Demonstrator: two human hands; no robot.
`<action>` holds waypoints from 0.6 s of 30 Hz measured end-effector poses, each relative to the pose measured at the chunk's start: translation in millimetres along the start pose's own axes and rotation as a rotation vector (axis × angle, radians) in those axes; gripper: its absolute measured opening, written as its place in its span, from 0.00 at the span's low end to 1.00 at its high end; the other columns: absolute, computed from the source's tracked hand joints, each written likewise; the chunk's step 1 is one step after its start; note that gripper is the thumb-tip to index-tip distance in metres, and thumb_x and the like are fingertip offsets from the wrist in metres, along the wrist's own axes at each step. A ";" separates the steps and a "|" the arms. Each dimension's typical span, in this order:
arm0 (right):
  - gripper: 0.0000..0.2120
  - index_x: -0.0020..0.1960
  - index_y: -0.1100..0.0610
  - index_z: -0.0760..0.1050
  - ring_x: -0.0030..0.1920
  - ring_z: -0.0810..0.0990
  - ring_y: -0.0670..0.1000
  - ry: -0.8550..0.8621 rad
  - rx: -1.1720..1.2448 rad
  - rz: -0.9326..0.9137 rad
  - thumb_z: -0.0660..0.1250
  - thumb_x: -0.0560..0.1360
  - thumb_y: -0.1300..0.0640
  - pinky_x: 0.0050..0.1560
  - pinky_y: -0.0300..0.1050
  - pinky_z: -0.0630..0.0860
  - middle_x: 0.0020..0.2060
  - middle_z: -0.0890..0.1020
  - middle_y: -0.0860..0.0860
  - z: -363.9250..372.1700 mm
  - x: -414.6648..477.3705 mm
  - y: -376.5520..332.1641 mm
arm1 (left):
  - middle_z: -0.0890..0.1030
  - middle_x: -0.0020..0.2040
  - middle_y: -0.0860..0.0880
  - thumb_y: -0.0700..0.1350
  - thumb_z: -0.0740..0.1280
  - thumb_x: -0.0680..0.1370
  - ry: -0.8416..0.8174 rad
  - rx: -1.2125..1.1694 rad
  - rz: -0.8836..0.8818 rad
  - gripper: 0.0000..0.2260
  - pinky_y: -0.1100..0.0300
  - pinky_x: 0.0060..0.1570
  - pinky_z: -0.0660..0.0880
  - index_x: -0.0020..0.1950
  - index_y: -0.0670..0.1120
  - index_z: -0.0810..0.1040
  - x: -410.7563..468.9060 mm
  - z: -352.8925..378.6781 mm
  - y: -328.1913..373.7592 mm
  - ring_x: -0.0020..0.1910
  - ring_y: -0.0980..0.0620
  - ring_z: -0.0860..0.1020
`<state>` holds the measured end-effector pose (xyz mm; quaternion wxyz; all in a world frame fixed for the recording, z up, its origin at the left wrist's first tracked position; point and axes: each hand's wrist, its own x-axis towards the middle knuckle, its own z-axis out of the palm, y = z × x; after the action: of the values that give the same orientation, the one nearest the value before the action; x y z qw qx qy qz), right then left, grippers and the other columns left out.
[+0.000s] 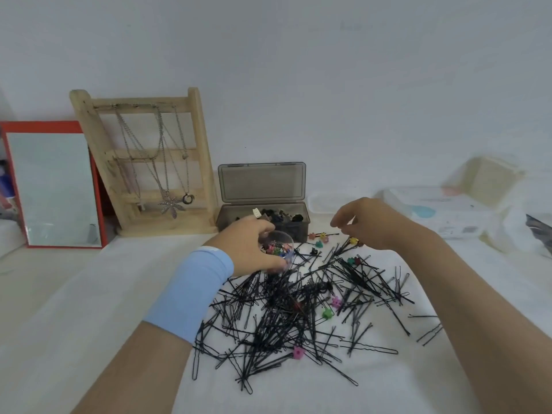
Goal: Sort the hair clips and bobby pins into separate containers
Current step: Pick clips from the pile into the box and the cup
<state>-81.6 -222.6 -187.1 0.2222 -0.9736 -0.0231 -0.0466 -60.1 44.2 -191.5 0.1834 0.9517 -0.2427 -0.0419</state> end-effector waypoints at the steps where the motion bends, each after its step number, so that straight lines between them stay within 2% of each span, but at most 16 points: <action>1: 0.12 0.54 0.47 0.82 0.45 0.79 0.40 -0.017 -0.011 0.009 0.66 0.78 0.62 0.53 0.40 0.77 0.53 0.83 0.44 1.2 0.8 3.5 | 0.71 0.64 0.54 0.66 0.72 0.67 -0.011 0.029 0.004 0.38 0.55 0.60 0.73 0.74 0.54 0.68 1.8 3.8 2.9 0.59 0.54 0.74; 3: 0.13 0.57 0.46 0.81 0.51 0.80 0.43 -0.058 -0.040 0.008 0.67 0.78 0.61 0.57 0.42 0.77 0.56 0.83 0.43 5.1 2.7 9.4 | 0.71 0.68 0.53 0.68 0.69 0.69 -0.016 0.121 0.005 0.38 0.53 0.63 0.71 0.75 0.55 0.65 4.6 6.3 7.1 0.65 0.52 0.70; 5: 0.14 0.60 0.46 0.80 0.53 0.79 0.43 -0.078 -0.043 -0.017 0.68 0.78 0.59 0.60 0.42 0.75 0.58 0.82 0.43 11.0 4.7 10.1 | 0.71 0.68 0.53 0.69 0.67 0.69 0.004 0.212 0.002 0.37 0.50 0.65 0.69 0.75 0.56 0.65 6.2 3.1 10.5 0.68 0.51 0.66; 7: 0.15 0.64 0.48 0.79 0.51 0.77 0.43 -0.081 -0.030 -0.062 0.68 0.79 0.57 0.59 0.39 0.72 0.60 0.82 0.44 17.1 6.8 4.7 | 0.72 0.62 0.53 0.67 0.66 0.71 0.058 0.218 0.038 0.31 0.50 0.64 0.69 0.71 0.57 0.69 8.4 -2.1 17.8 0.65 0.51 0.65; 10: 0.17 0.67 0.50 0.77 0.54 0.77 0.48 -0.137 -0.074 -0.106 0.67 0.79 0.52 0.54 0.40 0.69 0.59 0.81 0.48 27.1 10.6 -6.7 | 0.73 0.52 0.57 0.60 0.67 0.75 0.192 0.158 0.146 0.17 0.56 0.59 0.70 0.62 0.56 0.75 16.2 -6.9 31.8 0.56 0.56 0.68; 12: 0.14 0.65 0.50 0.77 0.54 0.78 0.52 -0.165 -0.098 -0.116 0.66 0.80 0.53 0.50 0.42 0.70 0.55 0.82 0.49 33.0 13.9 -10.0 | 0.74 0.48 0.58 0.55 0.67 0.76 0.221 0.148 0.185 0.11 0.56 0.57 0.72 0.58 0.57 0.76 22.4 -6.9 39.3 0.53 0.56 0.69; 15: 0.11 0.59 0.49 0.80 0.48 0.78 0.51 -0.150 -0.143 -0.142 0.66 0.78 0.55 0.48 0.44 0.72 0.51 0.82 0.49 36.8 15.3 -11.7 | 0.77 0.47 0.58 0.51 0.68 0.77 0.176 0.191 0.235 0.06 0.55 0.54 0.74 0.53 0.58 0.79 27.7 0.7 49.1 0.50 0.56 0.74; 18: 0.09 0.54 0.49 0.83 0.47 0.79 0.50 -0.123 -0.158 -0.140 0.69 0.76 0.57 0.49 0.43 0.77 0.47 0.81 0.48 31.8 13.2 -14.3 | 0.79 0.51 0.56 0.49 0.64 0.79 0.085 0.316 0.290 0.10 0.56 0.54 0.74 0.57 0.58 0.82 32.9 17.1 57.7 0.53 0.53 0.76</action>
<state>-66.9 -195.5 -208.1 0.1389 -0.9851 -0.1010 -0.0041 -59.8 -24.1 -185.8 0.0461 0.9246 -0.3728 0.0635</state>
